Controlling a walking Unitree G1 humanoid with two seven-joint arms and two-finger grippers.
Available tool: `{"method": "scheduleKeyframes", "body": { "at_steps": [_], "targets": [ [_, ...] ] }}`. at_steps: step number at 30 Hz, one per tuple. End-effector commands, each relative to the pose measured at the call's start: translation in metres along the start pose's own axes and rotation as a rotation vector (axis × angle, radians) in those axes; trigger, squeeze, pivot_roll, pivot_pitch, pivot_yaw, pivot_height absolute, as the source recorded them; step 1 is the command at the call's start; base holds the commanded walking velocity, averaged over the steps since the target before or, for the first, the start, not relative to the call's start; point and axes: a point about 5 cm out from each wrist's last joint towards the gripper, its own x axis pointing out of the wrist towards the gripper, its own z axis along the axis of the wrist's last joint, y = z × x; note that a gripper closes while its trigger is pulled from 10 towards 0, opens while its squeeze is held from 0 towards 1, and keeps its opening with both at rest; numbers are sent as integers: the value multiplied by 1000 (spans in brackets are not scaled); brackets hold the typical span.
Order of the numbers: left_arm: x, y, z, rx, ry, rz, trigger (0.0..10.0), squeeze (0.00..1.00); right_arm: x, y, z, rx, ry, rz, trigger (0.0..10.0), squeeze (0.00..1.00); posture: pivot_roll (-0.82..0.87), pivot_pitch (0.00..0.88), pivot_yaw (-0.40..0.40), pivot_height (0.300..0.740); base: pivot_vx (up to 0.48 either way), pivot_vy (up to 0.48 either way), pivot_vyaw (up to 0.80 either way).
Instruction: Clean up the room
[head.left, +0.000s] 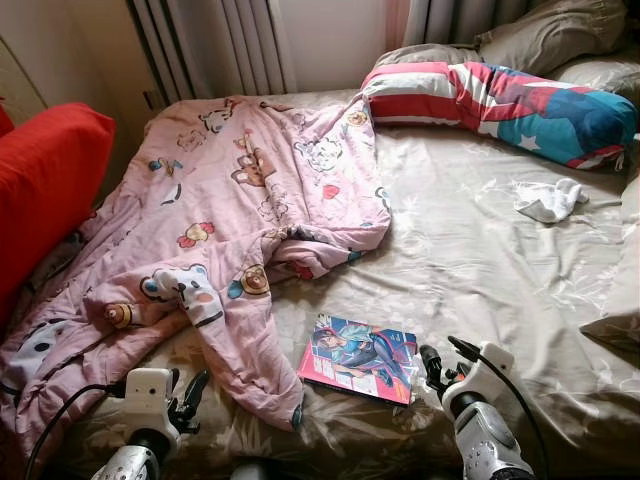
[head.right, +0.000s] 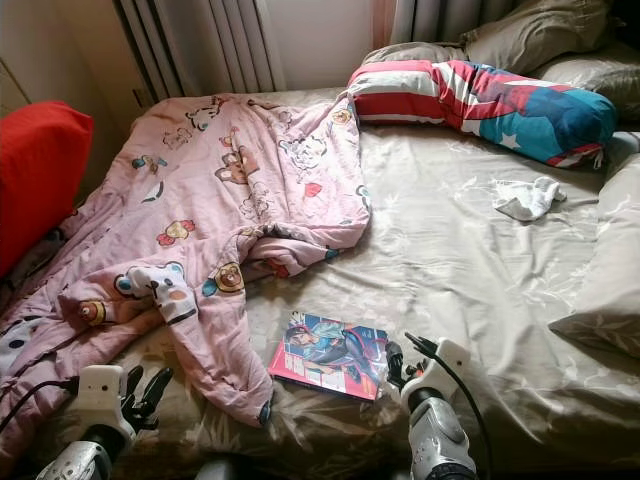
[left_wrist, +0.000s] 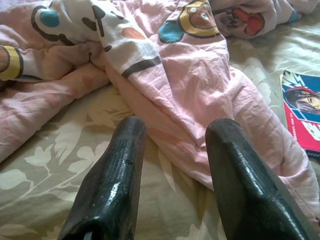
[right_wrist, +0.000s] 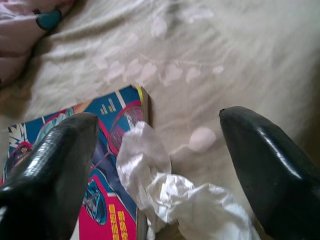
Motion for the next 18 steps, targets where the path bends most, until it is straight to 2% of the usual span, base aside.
{"method": "scheduleKeyframes", "body": {
  "at_steps": [1, 2, 10, 18],
  "targets": [
    [-5, 2, -4, -11, 15, 13, 10000, 0, -4, -3, -15, 4, 65, -20, 10000, 776, 54, 193, 81, 598, 0, 0, 0],
    [-5, 2, -5, -11, 17, 11, 10000, 0, -5, -4, -20, 2, 106, -21, 10000, 0, 52, 189, 81, 598, 0, 0, 0],
    [-8, -2, -2, -6, 16, -15, 10000, 0, -8, 4, -34, 15, 200, 76, 10000, 0, 60, 197, 78, 598, 0, 0, 0],
    [-19, 0, -5, -1, 35, 0, 10000, 0, -6, -2, -30, -8, 198, 5, 10000, 0, 87, 239, 70, 598, 0, 0, 0]
  ]
}}
